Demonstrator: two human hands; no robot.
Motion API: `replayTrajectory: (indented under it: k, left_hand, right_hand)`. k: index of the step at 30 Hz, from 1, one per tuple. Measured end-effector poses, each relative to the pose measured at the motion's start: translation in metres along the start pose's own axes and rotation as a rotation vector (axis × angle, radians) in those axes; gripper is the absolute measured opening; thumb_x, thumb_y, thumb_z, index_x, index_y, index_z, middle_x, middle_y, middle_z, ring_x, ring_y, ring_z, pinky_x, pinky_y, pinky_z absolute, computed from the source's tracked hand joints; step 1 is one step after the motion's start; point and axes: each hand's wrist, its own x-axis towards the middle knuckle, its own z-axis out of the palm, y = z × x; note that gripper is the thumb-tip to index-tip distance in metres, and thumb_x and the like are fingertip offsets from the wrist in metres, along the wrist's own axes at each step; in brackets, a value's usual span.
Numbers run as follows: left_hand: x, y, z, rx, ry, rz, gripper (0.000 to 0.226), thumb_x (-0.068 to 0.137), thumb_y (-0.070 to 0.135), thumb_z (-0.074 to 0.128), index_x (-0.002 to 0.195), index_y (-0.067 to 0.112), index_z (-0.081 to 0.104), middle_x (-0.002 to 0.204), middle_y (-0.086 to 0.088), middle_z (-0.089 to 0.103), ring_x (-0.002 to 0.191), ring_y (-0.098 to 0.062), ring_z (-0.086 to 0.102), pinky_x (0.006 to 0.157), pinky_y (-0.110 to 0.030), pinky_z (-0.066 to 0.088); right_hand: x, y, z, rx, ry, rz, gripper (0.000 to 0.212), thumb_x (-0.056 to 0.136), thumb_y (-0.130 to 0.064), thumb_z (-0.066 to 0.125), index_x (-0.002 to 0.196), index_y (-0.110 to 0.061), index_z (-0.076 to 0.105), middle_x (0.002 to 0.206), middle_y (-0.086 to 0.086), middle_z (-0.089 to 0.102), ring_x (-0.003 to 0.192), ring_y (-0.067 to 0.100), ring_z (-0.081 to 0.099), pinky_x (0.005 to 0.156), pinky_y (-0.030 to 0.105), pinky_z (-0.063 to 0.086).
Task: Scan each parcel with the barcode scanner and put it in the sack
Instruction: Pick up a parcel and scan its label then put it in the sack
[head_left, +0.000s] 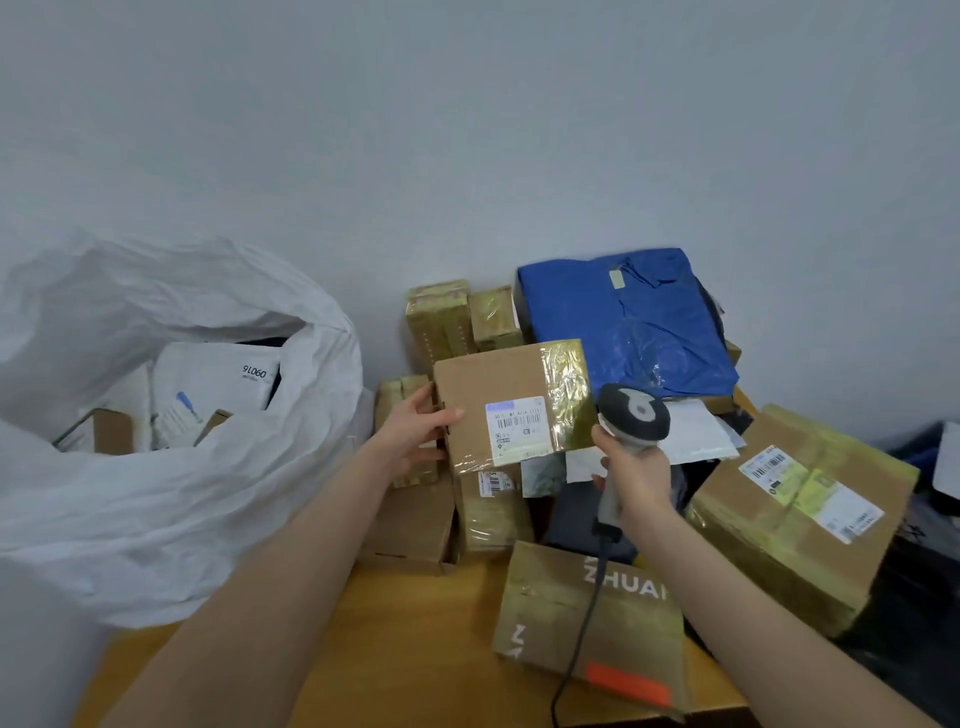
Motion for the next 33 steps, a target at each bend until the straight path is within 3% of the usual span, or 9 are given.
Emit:
replayTrajectory:
  k: [4, 7, 10, 16, 19, 25, 31, 33]
  left_hand:
    - [0.005, -0.004, -0.001, -0.037, 0.056, 0.023, 0.08, 0.08, 0.016, 0.076, 0.148, 0.027, 0.035, 0.128, 0.0, 0.062, 0.111, -0.025, 0.061, 0.096, -0.054, 0.048]
    - [0.008, -0.007, 0.0, -0.054, 0.065, 0.04, 0.076, 0.082, 0.017, 0.075, 0.147, 0.026, 0.037, 0.119, 0.004, 0.065, 0.109, -0.024, 0.063, 0.095, -0.054, 0.049]
    - [0.007, -0.008, 0.002, -0.064, 0.059, 0.059, 0.073, 0.083, 0.017, 0.074, 0.146, 0.025, 0.039, 0.111, 0.007, 0.067, 0.101, -0.02, 0.065, 0.087, -0.048, 0.053]
    - [0.007, -0.011, -0.001, -0.036, 0.082, 0.062, 0.073, 0.084, 0.021, 0.073, 0.147, 0.025, 0.037, 0.129, 0.0, 0.061, 0.112, -0.025, 0.061, 0.091, -0.05, 0.052]
    - [0.006, -0.011, -0.003, -0.054, 0.097, 0.067, 0.069, 0.086, 0.019, 0.072, 0.146, 0.025, 0.039, 0.118, 0.006, 0.063, 0.101, -0.017, 0.063, 0.078, -0.04, 0.054]
    - [0.006, -0.012, -0.006, -0.07, 0.108, 0.066, 0.069, 0.086, 0.017, 0.071, 0.147, 0.024, 0.038, 0.121, 0.001, 0.063, 0.096, -0.015, 0.065, 0.061, -0.032, 0.054]
    - [0.007, -0.013, -0.003, -0.07, 0.119, 0.087, 0.068, 0.086, 0.016, 0.07, 0.146, 0.022, 0.039, 0.122, -0.003, 0.063, 0.1, -0.019, 0.064, 0.068, -0.036, 0.054]
    - [0.008, -0.014, -0.002, -0.064, 0.124, 0.092, 0.069, 0.087, 0.016, 0.07, 0.147, 0.022, 0.038, 0.128, -0.005, 0.06, 0.107, -0.023, 0.062, 0.08, -0.043, 0.054]
  right_hand:
    - [-0.037, 0.006, -0.006, -0.138, -0.188, -0.054, 0.016, 0.084, -0.02, 0.075, 0.085, -0.006, 0.067, 0.067, 0.007, 0.07, 0.053, 0.013, 0.064, 0.052, 0.025, 0.052]
    - [-0.059, 0.012, -0.007, -0.286, -0.288, -0.088, 0.016, 0.085, -0.015, 0.073, 0.076, -0.004, 0.066, 0.053, 0.005, 0.064, 0.045, 0.013, 0.058, 0.048, 0.025, 0.048]
    - [-0.075, 0.015, -0.006, -0.355, -0.299, -0.123, 0.021, 0.085, -0.016, 0.072, 0.07, -0.003, 0.066, 0.05, 0.005, 0.063, 0.041, 0.012, 0.056, 0.046, 0.023, 0.045]
    - [-0.09, 0.018, -0.004, -0.446, -0.302, -0.142, 0.03, 0.086, -0.02, 0.071, 0.06, -0.007, 0.064, 0.047, 0.004, 0.062, 0.039, 0.011, 0.055, 0.047, 0.023, 0.045]
    - [-0.093, 0.017, -0.005, -0.472, -0.289, -0.144, 0.032, 0.085, -0.022, 0.071, 0.057, -0.009, 0.063, 0.045, 0.002, 0.061, 0.038, 0.009, 0.054, 0.046, 0.021, 0.044]
    - [-0.097, 0.014, -0.01, -0.499, -0.292, -0.154, 0.034, 0.086, -0.021, 0.07, 0.054, -0.009, 0.062, 0.045, 0.002, 0.06, 0.04, 0.013, 0.054, 0.052, 0.026, 0.046]
    - [-0.099, 0.012, -0.012, -0.5, -0.296, -0.155, 0.036, 0.085, -0.021, 0.07, 0.053, -0.009, 0.061, 0.046, 0.004, 0.059, 0.041, 0.014, 0.054, 0.054, 0.029, 0.047]
    - [-0.1, 0.011, -0.013, -0.507, -0.299, -0.16, 0.037, 0.086, -0.021, 0.07, 0.052, -0.009, 0.06, 0.046, 0.004, 0.059, 0.041, 0.015, 0.053, 0.054, 0.029, 0.047]
